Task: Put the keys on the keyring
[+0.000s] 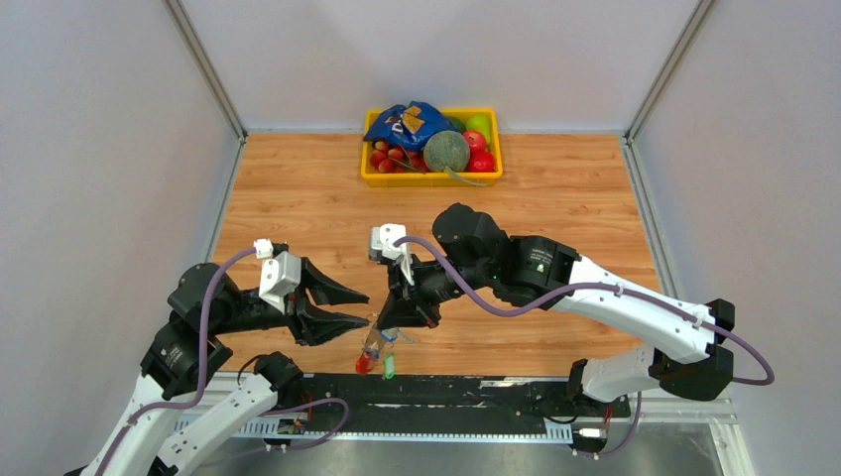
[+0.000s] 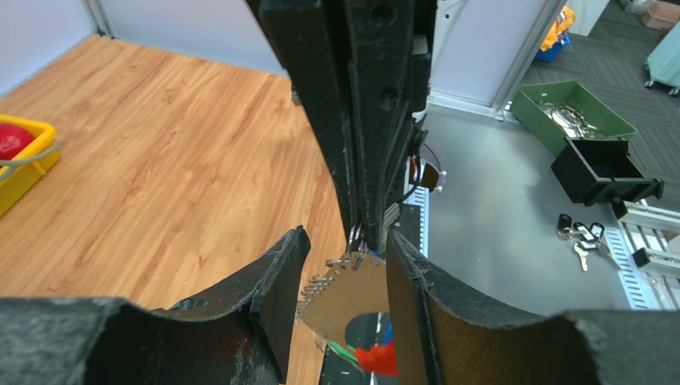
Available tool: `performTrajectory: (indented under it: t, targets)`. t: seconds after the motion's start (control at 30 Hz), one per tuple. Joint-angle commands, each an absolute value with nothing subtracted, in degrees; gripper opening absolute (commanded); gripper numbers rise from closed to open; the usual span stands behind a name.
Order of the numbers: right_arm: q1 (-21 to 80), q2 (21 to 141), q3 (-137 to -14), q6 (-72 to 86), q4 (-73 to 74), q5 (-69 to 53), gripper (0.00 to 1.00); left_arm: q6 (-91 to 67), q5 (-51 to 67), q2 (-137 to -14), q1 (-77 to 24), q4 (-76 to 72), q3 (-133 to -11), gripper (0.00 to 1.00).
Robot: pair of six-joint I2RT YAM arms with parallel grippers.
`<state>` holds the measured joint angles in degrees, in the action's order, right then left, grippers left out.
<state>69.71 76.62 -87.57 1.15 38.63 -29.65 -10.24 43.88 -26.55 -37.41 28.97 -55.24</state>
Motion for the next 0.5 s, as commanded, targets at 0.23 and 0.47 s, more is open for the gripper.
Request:
performTrajectory:
  t: [0.23,0.47]
  targets:
    - [69.87,79.15,-92.52,3.95,40.06,-29.68,0.0,-6.91,46.44,-27.9,-37.44,32.86,-58.38,0.48]
    - [69.87,79.87,-93.46,4.13,40.22,-29.93,0.0,-5.68,45.88,-29.23,-37.44,34.74,-58.68,0.45]
